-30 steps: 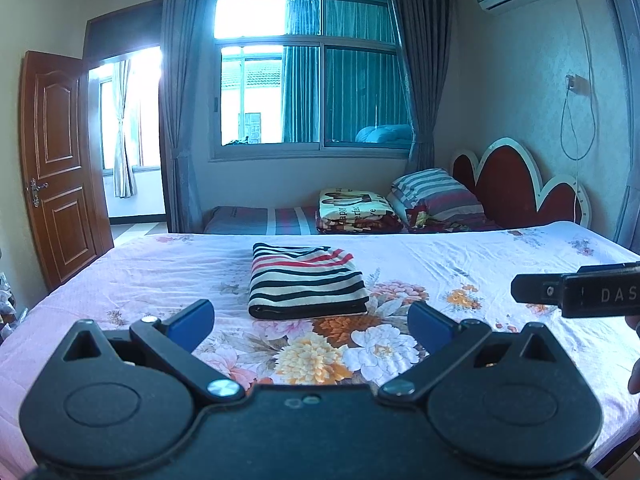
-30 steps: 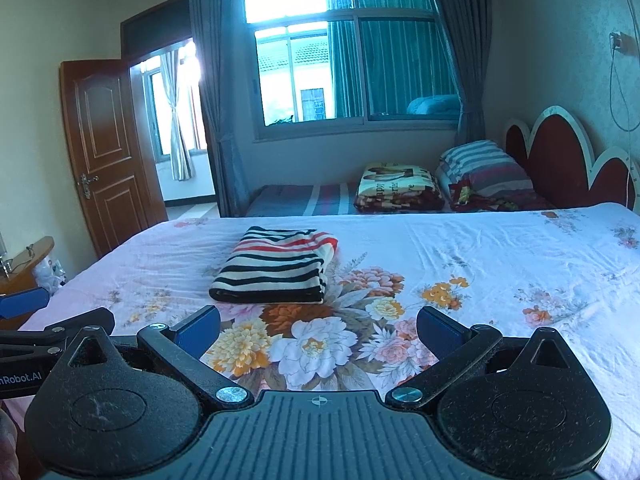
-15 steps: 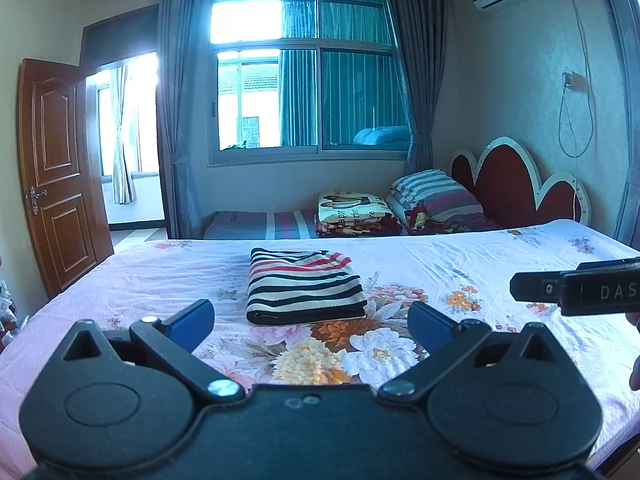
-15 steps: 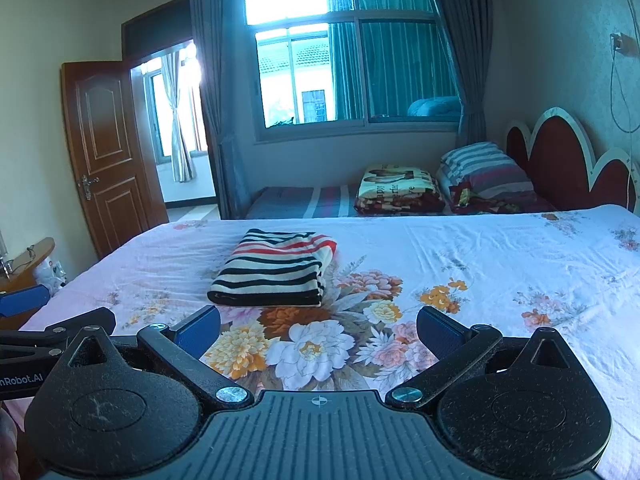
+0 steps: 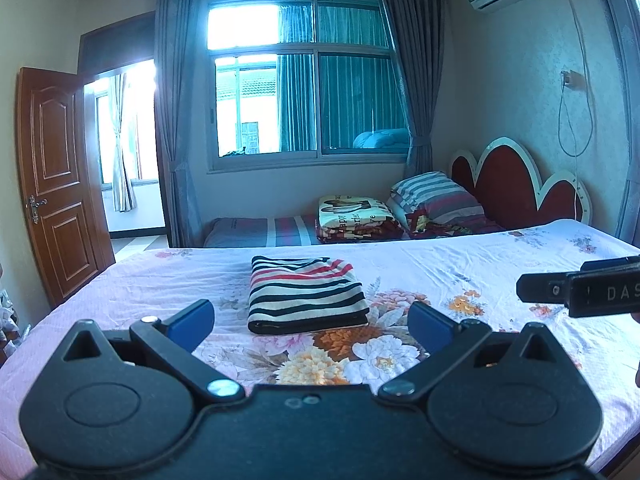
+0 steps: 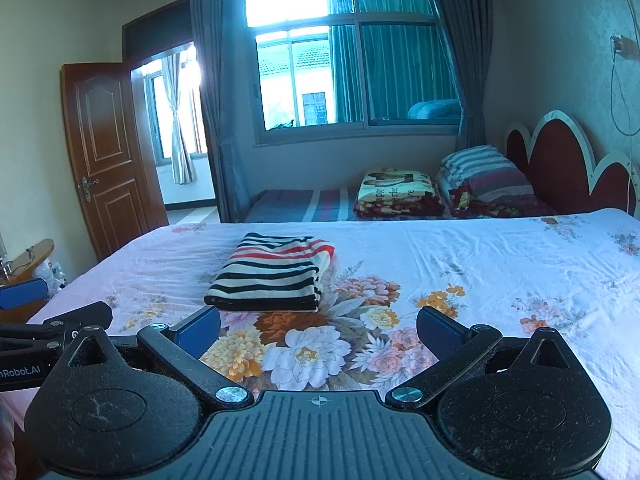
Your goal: Fold small clothes
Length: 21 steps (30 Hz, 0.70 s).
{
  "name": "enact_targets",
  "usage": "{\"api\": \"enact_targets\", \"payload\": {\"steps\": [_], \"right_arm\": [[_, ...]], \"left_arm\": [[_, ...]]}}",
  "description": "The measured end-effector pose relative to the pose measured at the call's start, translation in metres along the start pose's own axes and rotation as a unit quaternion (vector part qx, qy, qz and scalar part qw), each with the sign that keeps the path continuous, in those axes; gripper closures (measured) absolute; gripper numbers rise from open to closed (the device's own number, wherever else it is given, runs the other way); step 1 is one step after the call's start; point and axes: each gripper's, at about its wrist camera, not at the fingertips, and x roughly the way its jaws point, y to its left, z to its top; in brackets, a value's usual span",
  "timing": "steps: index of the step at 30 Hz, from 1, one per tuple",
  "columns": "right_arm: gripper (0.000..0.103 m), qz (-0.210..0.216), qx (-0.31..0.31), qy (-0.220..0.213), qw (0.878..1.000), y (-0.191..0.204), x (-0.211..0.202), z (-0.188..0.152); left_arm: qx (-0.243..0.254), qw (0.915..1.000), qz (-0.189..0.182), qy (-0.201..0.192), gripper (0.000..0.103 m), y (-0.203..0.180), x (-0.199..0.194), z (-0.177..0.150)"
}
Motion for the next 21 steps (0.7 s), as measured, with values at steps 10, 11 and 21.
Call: {"api": "enact_targets", "payload": {"steps": [10, 11, 21], "right_arm": [[0.000, 0.008, -0.005, 0.001, 1.000, 0.003, 0.005, 0.004], [0.000, 0.010, -0.006, 0.002, 1.000, 0.003, 0.007, 0.005], [0.000, 0.022, -0.006, 0.007, 1.000, 0.006, 0.018, 0.006]], "left_arm": [[-0.008, 1.0000, 0.001, 0.002, 0.001, 0.003, 0.005, -0.001], [-0.012, 0.9999, -0.001, 0.004, 0.001, 0.004, 0.006, -0.001], [-0.016, 0.9999, 0.001, 0.004, 0.001, 0.007, 0.010, -0.001]]}}
